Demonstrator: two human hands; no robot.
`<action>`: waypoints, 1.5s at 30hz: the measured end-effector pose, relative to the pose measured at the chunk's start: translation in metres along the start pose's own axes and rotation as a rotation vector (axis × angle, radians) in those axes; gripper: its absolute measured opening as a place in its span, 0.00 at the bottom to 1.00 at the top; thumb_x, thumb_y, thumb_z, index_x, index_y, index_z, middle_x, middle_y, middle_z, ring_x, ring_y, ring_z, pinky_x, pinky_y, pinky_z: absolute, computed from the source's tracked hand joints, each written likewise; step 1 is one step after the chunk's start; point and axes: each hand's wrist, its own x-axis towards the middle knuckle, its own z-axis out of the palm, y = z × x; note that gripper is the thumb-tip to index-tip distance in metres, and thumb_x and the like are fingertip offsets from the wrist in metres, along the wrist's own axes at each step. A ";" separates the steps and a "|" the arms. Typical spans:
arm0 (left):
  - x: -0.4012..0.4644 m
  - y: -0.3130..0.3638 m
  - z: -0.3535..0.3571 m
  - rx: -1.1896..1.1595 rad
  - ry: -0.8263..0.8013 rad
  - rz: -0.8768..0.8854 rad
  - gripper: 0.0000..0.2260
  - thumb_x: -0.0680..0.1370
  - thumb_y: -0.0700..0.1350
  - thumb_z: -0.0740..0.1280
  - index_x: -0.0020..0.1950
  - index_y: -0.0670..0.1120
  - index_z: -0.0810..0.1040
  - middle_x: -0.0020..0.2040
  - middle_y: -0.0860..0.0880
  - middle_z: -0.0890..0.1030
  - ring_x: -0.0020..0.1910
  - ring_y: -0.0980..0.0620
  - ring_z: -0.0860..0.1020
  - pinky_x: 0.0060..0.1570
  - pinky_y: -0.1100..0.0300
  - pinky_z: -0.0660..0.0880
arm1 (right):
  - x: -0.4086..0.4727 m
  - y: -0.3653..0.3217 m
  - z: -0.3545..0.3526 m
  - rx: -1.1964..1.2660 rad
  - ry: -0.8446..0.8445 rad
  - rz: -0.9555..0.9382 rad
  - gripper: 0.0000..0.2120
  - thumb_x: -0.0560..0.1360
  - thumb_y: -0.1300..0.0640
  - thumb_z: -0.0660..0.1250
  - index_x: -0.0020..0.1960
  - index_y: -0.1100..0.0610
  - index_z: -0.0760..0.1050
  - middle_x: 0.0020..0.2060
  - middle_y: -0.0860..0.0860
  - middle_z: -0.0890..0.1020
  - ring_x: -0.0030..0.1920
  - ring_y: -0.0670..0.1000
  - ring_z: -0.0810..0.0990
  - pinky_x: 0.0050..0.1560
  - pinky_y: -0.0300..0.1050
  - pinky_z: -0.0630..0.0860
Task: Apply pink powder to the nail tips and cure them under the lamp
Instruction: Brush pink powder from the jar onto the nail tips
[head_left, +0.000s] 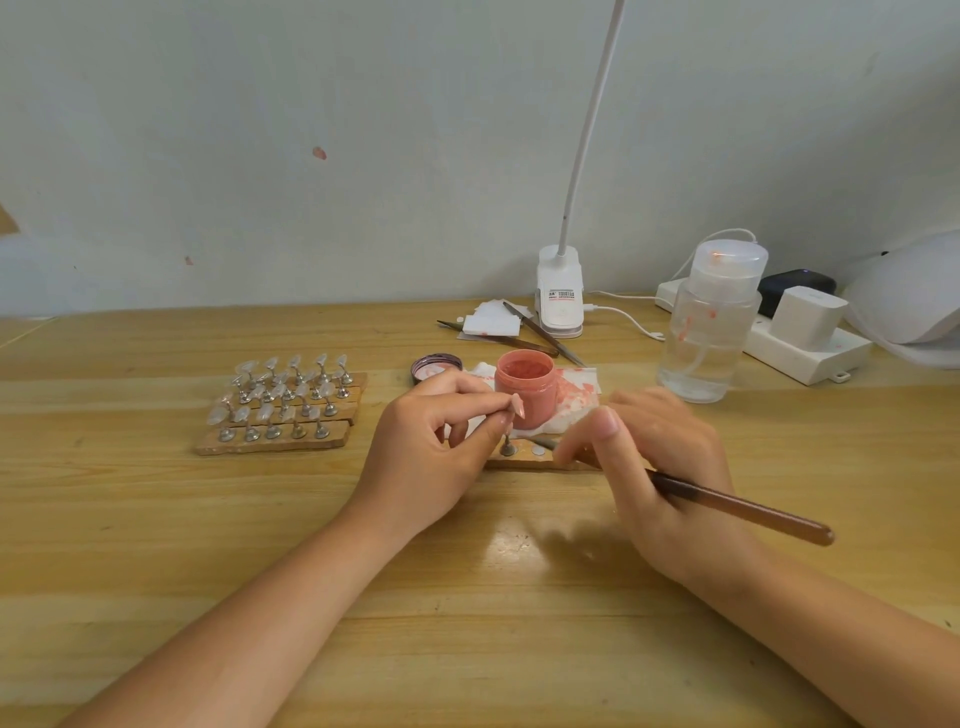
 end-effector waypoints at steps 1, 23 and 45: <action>0.000 0.000 0.000 -0.002 0.006 -0.001 0.09 0.71 0.39 0.68 0.43 0.54 0.80 0.37 0.54 0.77 0.28 0.55 0.64 0.29 0.65 0.63 | -0.001 0.000 -0.001 0.009 0.012 0.005 0.26 0.81 0.47 0.50 0.35 0.57 0.79 0.28 0.44 0.74 0.31 0.44 0.72 0.36 0.43 0.66; 0.001 -0.005 0.001 -0.017 0.036 0.091 0.09 0.70 0.34 0.70 0.46 0.46 0.81 0.39 0.58 0.80 0.37 0.67 0.75 0.33 0.75 0.65 | 0.004 -0.011 -0.002 0.171 0.018 0.132 0.18 0.78 0.47 0.53 0.40 0.51 0.78 0.35 0.33 0.77 0.39 0.37 0.77 0.40 0.30 0.70; 0.001 -0.004 0.001 -0.098 0.068 0.023 0.06 0.68 0.43 0.70 0.44 0.48 0.82 0.33 0.63 0.80 0.29 0.67 0.73 0.29 0.75 0.63 | -0.003 -0.010 -0.005 0.278 -0.065 0.231 0.22 0.77 0.48 0.53 0.33 0.56 0.79 0.30 0.46 0.81 0.32 0.44 0.77 0.37 0.37 0.71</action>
